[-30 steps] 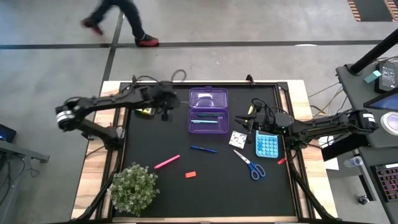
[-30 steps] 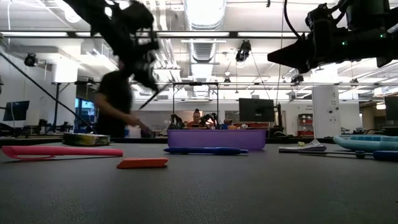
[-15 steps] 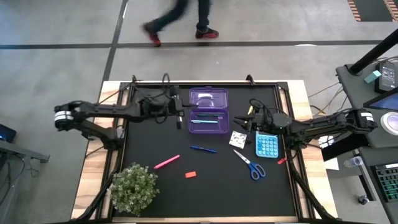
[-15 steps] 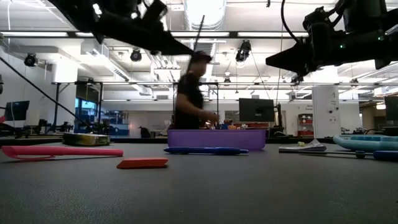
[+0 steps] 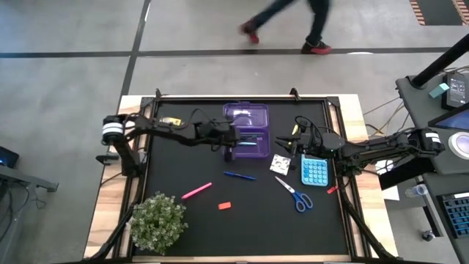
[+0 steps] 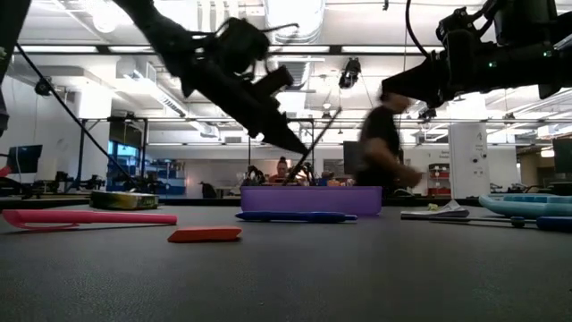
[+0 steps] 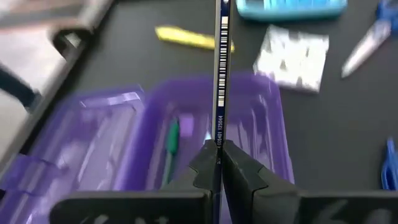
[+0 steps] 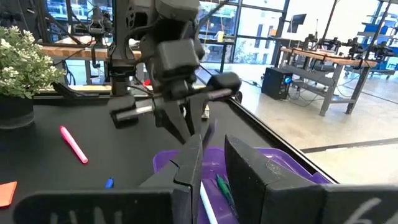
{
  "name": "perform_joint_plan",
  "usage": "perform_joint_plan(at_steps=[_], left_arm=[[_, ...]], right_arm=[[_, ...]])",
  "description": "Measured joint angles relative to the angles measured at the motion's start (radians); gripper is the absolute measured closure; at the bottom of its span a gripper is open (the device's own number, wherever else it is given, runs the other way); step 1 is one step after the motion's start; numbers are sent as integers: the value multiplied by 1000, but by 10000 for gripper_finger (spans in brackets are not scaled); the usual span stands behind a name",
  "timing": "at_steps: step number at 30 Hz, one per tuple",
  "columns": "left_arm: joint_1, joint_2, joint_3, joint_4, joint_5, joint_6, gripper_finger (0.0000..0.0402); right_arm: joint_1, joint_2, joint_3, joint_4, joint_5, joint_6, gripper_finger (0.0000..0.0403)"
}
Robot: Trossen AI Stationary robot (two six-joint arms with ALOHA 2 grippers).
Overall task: Pack school essentials
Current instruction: Put the dark blue pencil into the purple box
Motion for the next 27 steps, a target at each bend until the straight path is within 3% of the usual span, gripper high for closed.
perform_joint_plan(at_steps=[5,10,17,27], left_arm=[[-1,63,113,-209,-45,76,401],[0,98,154,-227,-57,109,401],[1,101,155,-248,-162,271,401],[5,102,154,-269,-166,276,401]], right_arm=[[0,0,0,0,0,1,344],[0,0,0,0,0,1,344],[0,0,0,0,0,12,344],[0,0,1,0,0,36,344]])
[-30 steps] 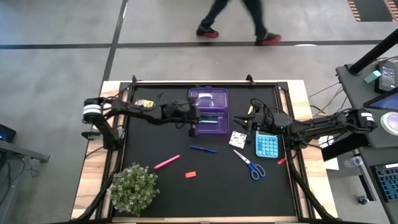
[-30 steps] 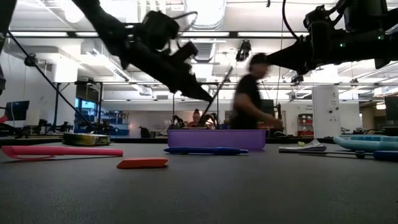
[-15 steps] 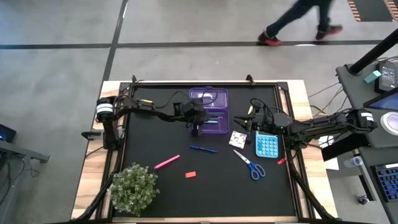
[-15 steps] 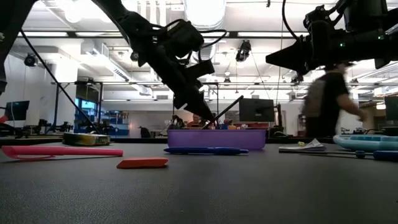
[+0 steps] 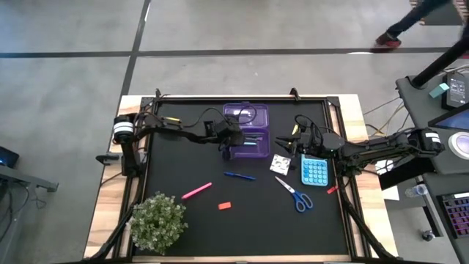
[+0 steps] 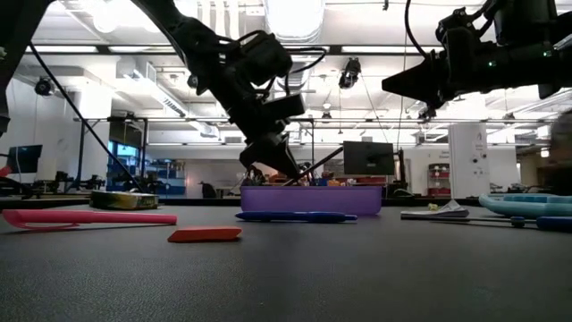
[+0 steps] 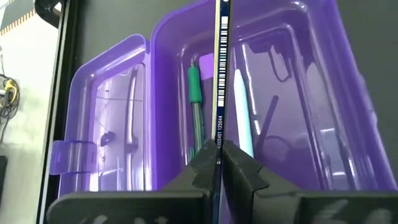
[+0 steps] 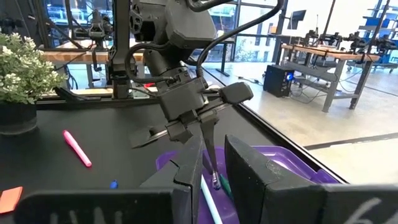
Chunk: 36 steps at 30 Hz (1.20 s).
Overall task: Pack school essentials
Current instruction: Put the dark blue pencil into the purple box, then put the yellow pen into the purple box
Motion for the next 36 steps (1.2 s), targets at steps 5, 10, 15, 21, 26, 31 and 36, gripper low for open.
perform_joint_plan(at_steps=[5,10,15,21,26,31,36], left_arm=[[0,0,-1,-4,0,-1,401],[1,5,-1,-3,1,-1,401],[2,9,-2,-3,1,-2,401],[2,9,-2,-2,1,-2,396],[2,9,-2,-1,0,-4,351],[2,9,-2,4,-7,-4,304],[2,-3,-3,6,-8,-26,281]], right_arm=[[0,0,0,0,0,3,344],[0,0,0,0,0,6,344],[0,0,0,0,0,6,344],[0,0,0,0,0,6,344],[0,0,0,0,0,6,344],[0,0,0,0,0,7,344],[0,0,0,-17,0,31,344]])
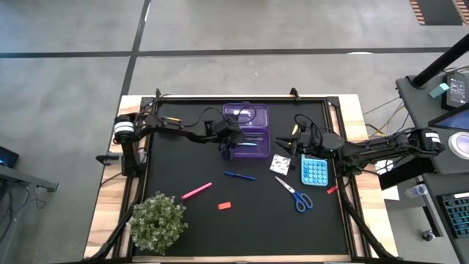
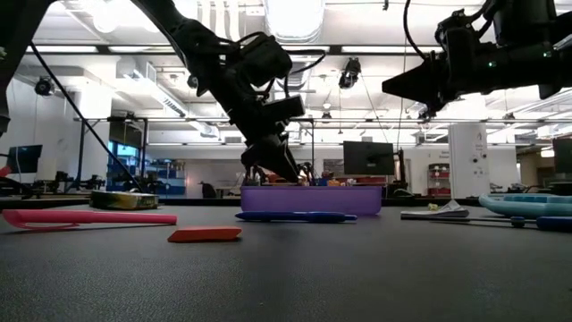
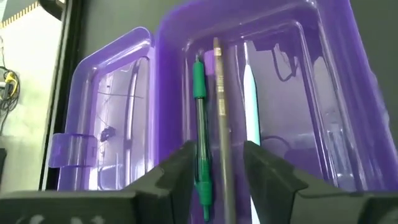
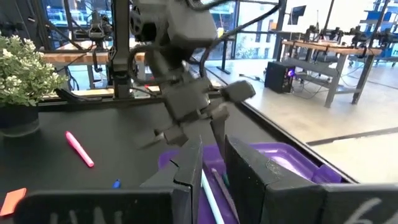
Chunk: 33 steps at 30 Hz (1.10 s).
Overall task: Pack school essentials
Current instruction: Put the yellow pen into the purple box
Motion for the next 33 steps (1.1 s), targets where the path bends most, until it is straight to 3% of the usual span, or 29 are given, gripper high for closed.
perform_joint_plan(at_steps=[7,14,18,23,28,33], left_arm=[[-19,-104,-23,43,-2,-78,279],[-55,-223,-156,303,-1,-79,279],[-66,-281,-257,506,-1,-79,279],[-67,-342,-363,710,-1,-80,279],[-65,-395,-427,803,-10,-78,279],[-65,-434,-445,806,-85,-71,279]], right_arm=[[0,0,0,-52,7,137,344],[0,0,51,-145,10,224,344],[0,1,154,-333,48,274,344],[0,2,324,-693,172,411,344],[0,2,453,-943,191,557,344],[0,2,512,-1039,193,665,344]])
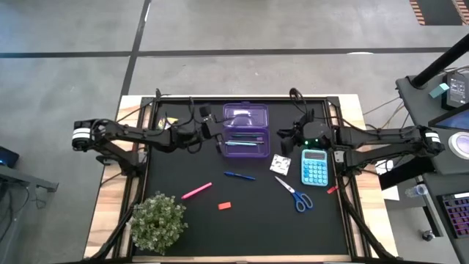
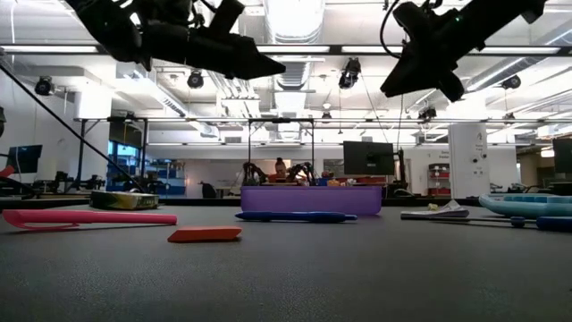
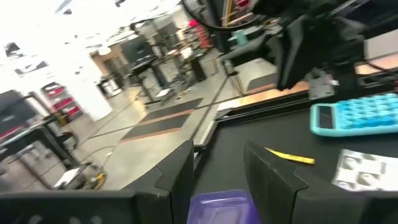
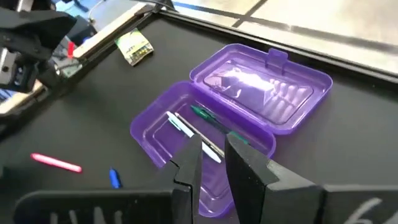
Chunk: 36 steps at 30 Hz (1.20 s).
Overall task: Pack school essentials
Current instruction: Put the yellow pen into the purple box
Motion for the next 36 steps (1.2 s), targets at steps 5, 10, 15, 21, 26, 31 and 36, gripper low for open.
perform_joint_plan(at_steps=[5,10,15,21,26,31,36], left_arm=[[1,-32,-37,14,-42,-1,279],[2,-93,-65,15,-49,-5,279],[2,-146,-105,11,-51,-6,279],[6,-204,-155,14,-70,7,279],[6,-227,-187,14,-130,47,279],[6,-231,-193,16,-208,57,279],[6,-231,-198,15,-209,72,279]], right_arm=[[0,16,4,-12,4,92,344],[-14,95,19,-103,19,199,344],[-92,195,102,-402,23,285,344],[-244,291,140,-579,-94,288,344],[-343,372,141,-580,-200,251,344],[-414,435,158,-582,-264,274,330],[-444,492,180,-582,-296,289,283]])
